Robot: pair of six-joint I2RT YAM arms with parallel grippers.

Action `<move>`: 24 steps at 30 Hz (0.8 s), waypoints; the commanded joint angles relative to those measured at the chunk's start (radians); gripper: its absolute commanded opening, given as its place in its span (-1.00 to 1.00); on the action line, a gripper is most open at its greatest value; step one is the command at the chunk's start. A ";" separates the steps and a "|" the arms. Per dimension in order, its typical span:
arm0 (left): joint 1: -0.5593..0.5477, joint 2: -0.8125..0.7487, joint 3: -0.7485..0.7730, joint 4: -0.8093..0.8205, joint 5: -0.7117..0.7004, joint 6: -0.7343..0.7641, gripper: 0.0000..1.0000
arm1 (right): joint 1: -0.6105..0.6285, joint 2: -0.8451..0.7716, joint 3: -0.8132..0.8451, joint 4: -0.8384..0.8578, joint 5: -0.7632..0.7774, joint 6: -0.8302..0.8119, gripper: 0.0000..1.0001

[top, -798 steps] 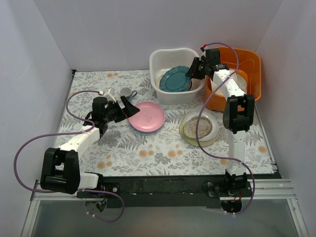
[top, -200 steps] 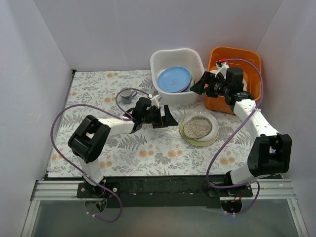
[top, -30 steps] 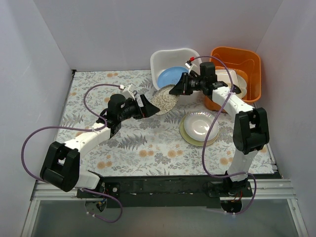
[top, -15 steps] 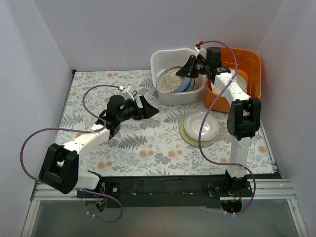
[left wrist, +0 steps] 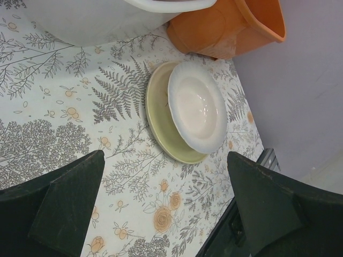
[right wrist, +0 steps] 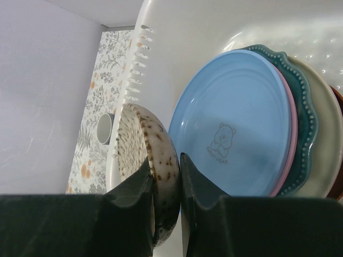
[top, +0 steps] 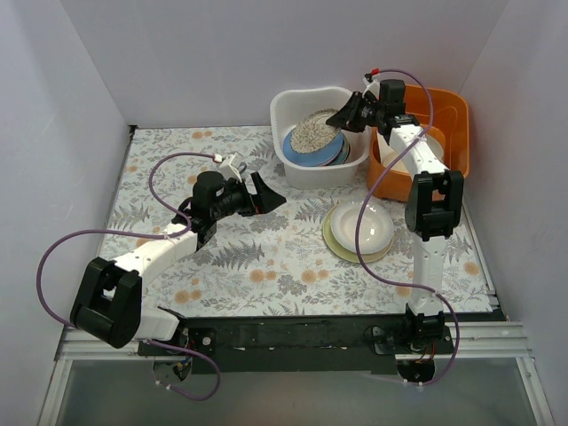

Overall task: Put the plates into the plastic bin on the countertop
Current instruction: Place the plate in the plastic bin.

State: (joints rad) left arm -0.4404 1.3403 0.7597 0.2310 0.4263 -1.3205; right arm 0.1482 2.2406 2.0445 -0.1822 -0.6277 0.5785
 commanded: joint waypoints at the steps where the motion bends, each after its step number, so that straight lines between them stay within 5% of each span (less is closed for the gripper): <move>1: 0.000 0.003 -0.008 0.001 0.006 0.020 0.97 | -0.001 0.011 0.059 0.072 0.000 0.041 -0.97; 11: 0.000 0.022 0.006 -0.001 0.019 0.020 0.96 | 0.001 0.044 0.023 0.036 0.051 -0.003 -0.97; 16: 0.000 0.030 0.010 -0.012 0.022 0.021 0.96 | 0.002 0.030 0.013 -0.005 0.080 -0.034 -0.46; 24: -0.001 0.040 0.018 0.001 0.035 0.015 0.96 | 0.001 -0.024 0.017 -0.079 0.155 -0.094 -0.10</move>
State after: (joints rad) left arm -0.4404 1.3712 0.7597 0.2306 0.4389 -1.3197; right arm 0.1497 2.3081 2.0457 -0.2501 -0.5072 0.5255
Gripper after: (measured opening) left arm 0.981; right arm 0.416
